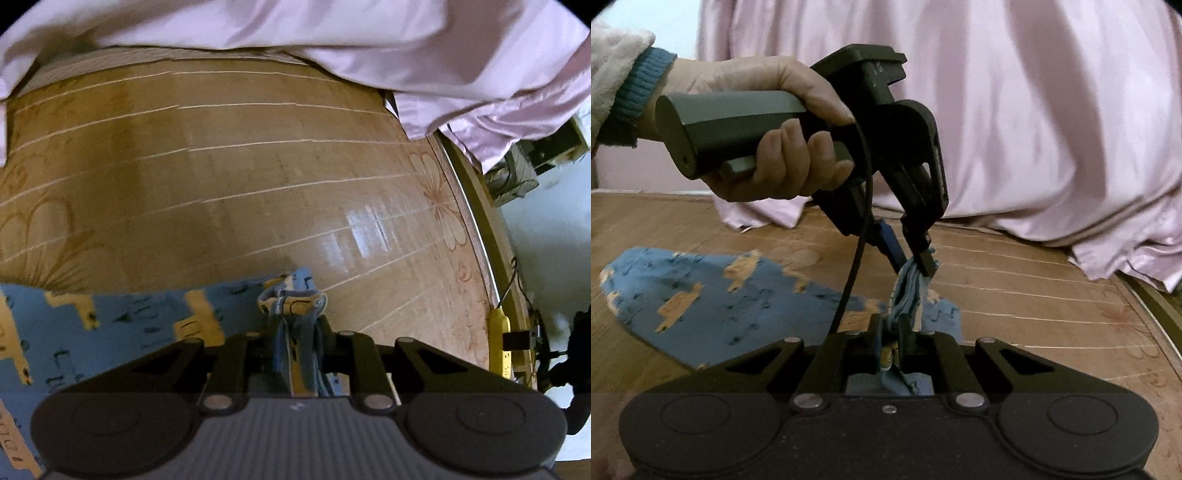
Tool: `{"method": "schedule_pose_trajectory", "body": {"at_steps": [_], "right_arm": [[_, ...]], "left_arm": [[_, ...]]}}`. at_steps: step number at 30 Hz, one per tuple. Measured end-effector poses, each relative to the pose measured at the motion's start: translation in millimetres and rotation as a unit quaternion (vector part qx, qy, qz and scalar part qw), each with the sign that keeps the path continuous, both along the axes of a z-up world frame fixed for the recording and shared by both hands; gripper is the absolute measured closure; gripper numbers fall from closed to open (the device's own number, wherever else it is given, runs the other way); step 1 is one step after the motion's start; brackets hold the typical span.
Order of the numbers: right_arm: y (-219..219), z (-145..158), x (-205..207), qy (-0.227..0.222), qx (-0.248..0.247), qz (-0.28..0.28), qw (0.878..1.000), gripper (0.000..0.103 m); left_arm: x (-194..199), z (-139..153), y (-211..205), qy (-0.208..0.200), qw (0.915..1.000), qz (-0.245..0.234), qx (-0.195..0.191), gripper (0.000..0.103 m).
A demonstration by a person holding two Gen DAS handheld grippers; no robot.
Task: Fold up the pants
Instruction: 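Lower the waistband end onto the pant legs with both grippers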
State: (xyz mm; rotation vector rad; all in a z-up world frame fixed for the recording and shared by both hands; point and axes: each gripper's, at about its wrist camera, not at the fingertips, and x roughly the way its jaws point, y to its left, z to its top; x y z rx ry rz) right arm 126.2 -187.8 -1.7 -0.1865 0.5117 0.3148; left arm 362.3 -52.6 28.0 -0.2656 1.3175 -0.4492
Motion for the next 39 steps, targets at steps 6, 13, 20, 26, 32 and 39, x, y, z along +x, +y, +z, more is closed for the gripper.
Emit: {"method": "schedule_pose_trajectory", "body": {"at_steps": [6,13,20,26,32,39], "right_arm": [[37.7,-3.6,-7.6,0.007,-0.019,0.047,0.999,0.095],[73.4,-16.0,-7.0,0.026,-0.042,0.087,0.995,0.095],[88.8,-33.8,-6.7,0.054,-0.056,0.107,0.991,0.095],[92.1,-42.6,-6.8,0.065,-0.065,0.112,0.989,0.086],[92.7,-45.5,-14.3,0.06,-0.082,0.122,0.987,0.066],[94.6,-55.6,-4.0,0.081,-0.081,0.119,0.986,0.058]], "left_arm": [[-23.9,-15.8,54.5,-0.001,0.9995,0.027,-0.019,0.084],[-42.3,-37.7,108.0,0.004,0.998,0.057,-0.025,0.087],[-49.8,-60.8,138.8,0.003,0.9965,0.073,-0.041,0.088],[-54.0,-75.0,145.8,0.007,0.9954,0.073,-0.062,0.087],[-57.4,-81.7,151.8,0.01,0.9945,0.08,-0.067,0.07],[-59.2,-83.4,153.0,0.005,0.9929,0.076,-0.091,0.049]]}}
